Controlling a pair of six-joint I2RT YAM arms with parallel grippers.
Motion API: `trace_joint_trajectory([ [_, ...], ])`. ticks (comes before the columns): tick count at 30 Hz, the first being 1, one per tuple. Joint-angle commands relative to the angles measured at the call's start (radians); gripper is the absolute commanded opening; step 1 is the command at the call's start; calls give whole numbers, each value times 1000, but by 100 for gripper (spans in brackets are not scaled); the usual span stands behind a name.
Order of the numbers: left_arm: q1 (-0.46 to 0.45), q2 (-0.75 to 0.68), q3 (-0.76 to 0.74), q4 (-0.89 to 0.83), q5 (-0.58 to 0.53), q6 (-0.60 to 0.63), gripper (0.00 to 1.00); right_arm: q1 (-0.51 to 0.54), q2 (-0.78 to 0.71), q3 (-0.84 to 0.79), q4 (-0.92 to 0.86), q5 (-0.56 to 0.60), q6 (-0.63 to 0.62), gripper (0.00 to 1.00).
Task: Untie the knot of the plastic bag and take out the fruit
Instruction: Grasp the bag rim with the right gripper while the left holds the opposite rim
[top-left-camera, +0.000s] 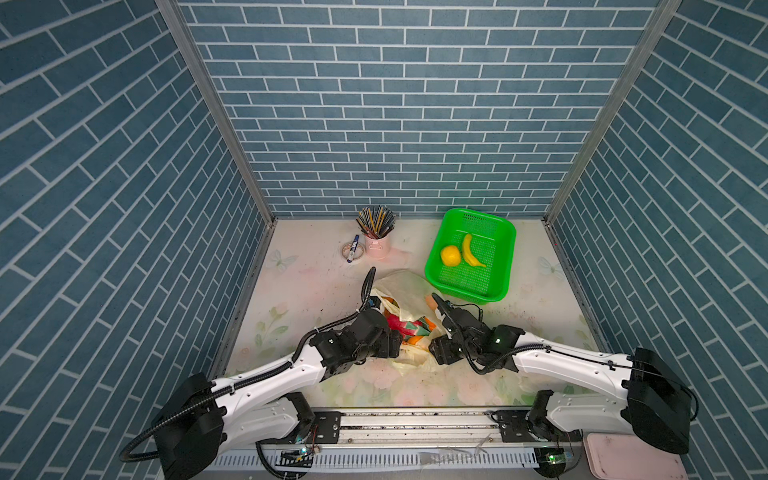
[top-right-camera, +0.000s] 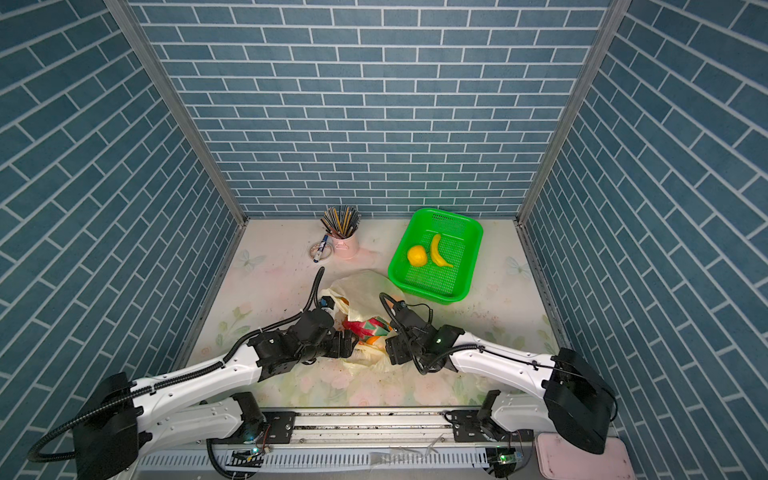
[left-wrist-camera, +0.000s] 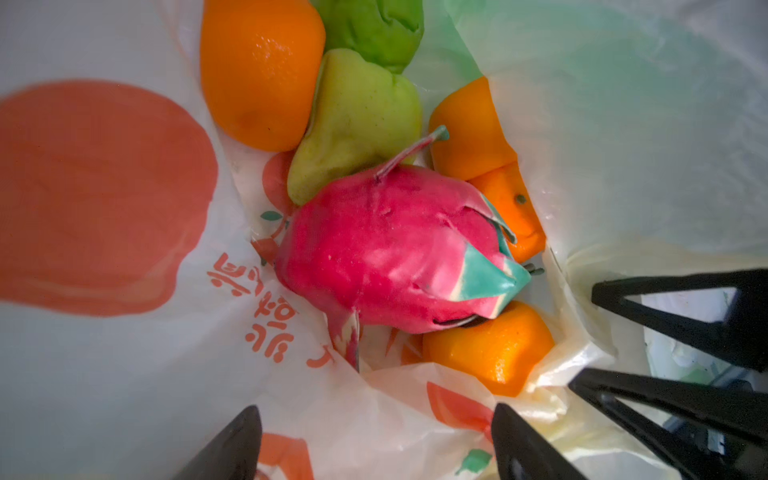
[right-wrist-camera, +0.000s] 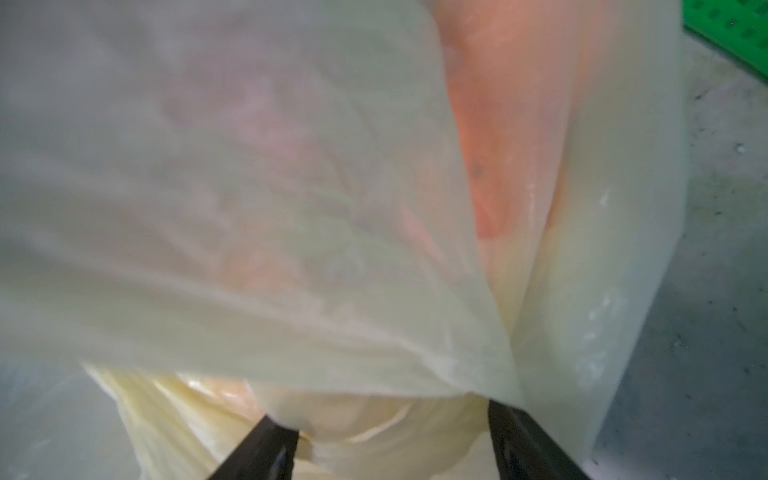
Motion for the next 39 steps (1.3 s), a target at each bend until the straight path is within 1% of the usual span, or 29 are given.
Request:
trace_joint_trajectory([
  [1,3,49,66,10,-70,-7,88,9,-14,2,-56,38,-15,73],
  [4,8,104,115,18,-64,-29,88,22,-16,17,-45,30,-15,73],
  [6,13,131,139,24,-66,-70,88,32,-15,29,-40,30,-14,73],
  [9,17,171,175,-18,-110,-236,87,40,-11,44,-35,33,-3,74],
  [12,16,200,189,-14,-95,-358,87,44,-9,52,-18,36,11,74],
  [16,15,231,191,47,-57,-446,88,44,-3,53,28,9,30,74],
  [21,14,296,216,23,-72,-543,87,50,3,55,48,-10,35,73],
  [24,6,361,282,-52,-99,-545,88,50,-2,50,46,-11,35,74],
  [26,0,399,322,-79,-106,-519,87,50,-5,47,48,-8,35,74],
  [27,-6,414,332,-73,-103,-500,88,50,-8,44,51,-7,35,74],
  [31,-11,440,326,-46,-114,-531,88,50,-8,40,56,-8,37,74],
  [34,-12,459,326,5,-119,-511,88,50,-5,36,64,-11,35,74],
  [39,-10,574,438,-167,-229,-480,88,50,2,48,60,-14,29,74],
])
